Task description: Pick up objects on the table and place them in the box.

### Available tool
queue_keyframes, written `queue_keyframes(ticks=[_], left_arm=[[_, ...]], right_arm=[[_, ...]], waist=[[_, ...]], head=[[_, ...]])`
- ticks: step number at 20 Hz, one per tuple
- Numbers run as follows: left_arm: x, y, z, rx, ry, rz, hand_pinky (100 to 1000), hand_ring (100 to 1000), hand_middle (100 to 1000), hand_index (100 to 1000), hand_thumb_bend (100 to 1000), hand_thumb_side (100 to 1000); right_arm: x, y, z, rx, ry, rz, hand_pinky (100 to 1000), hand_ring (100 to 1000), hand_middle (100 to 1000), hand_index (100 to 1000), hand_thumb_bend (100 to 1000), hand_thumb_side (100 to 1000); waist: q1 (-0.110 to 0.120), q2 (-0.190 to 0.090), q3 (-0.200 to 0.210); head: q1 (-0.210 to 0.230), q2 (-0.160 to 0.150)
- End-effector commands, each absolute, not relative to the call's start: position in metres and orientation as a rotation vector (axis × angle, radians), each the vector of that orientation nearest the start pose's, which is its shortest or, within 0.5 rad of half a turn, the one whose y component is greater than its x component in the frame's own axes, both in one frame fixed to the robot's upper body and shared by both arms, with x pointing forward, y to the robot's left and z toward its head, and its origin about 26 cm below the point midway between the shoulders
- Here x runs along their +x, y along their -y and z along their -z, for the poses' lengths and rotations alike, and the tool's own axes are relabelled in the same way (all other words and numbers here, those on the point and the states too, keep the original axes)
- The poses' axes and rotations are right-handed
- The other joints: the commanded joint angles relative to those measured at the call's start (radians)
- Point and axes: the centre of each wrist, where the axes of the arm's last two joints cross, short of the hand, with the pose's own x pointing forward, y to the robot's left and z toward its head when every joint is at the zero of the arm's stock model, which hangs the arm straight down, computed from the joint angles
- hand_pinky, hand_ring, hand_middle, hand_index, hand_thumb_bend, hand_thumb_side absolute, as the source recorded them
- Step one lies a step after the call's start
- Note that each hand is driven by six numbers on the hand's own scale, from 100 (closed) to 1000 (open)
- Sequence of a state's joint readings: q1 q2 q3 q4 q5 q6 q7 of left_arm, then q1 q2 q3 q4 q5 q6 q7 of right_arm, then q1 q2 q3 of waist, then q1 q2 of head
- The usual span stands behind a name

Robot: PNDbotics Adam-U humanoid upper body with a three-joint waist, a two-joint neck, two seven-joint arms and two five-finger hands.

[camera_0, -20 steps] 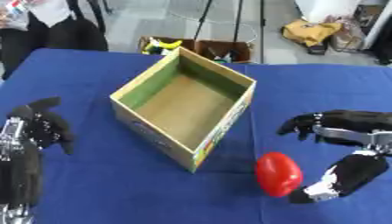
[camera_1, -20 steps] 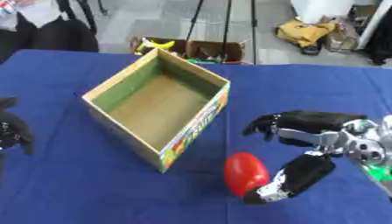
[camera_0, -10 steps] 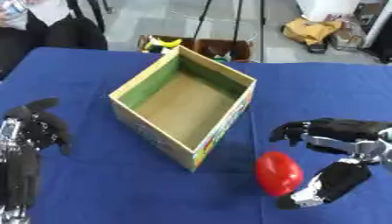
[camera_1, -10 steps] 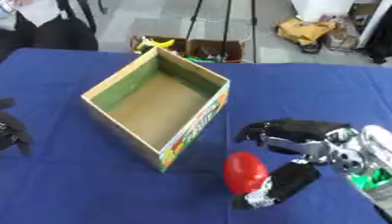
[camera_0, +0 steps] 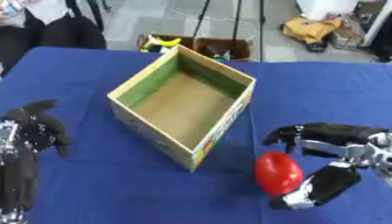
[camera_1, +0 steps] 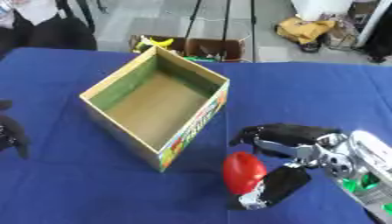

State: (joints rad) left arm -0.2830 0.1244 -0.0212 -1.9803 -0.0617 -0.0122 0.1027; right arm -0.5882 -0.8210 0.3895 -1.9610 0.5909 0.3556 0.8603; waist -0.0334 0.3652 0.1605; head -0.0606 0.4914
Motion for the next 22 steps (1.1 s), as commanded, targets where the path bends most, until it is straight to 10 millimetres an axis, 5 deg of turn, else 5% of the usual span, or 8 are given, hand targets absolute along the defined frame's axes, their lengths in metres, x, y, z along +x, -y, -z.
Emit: queue_keyframes(ticks=[1,14,22], left_arm=[[0.299,-0.224,-0.185,0.105,2.302,0.137,269,400,425,740,100,1000],[0.299,-0.224,-0.184,0.102,2.302,0.138,269,401,425,741,100,1000],[0.299,-0.223,-0.184,0.103,2.301,0.138,269,402,426,741,100,1000]], right_arm=[[0.312,0.236,-0.262,-0.695,1.108,-1.694,679,817,968,968,561,683],[0.327,0.243,-0.246,-0.689,1.017,-1.704,675,830,957,946,498,662],[0.326,0.241,-0.246,-0.634,1.036,-1.699,441,659,860,943,503,594]], waist=[[0.002,-0.015,0.001],[0.001,-0.011,0.003],[0.001,-0.009,0.003]], head=[[-0.004,-0.01],[-0.012,-0.016],[-0.013,-0.018]])
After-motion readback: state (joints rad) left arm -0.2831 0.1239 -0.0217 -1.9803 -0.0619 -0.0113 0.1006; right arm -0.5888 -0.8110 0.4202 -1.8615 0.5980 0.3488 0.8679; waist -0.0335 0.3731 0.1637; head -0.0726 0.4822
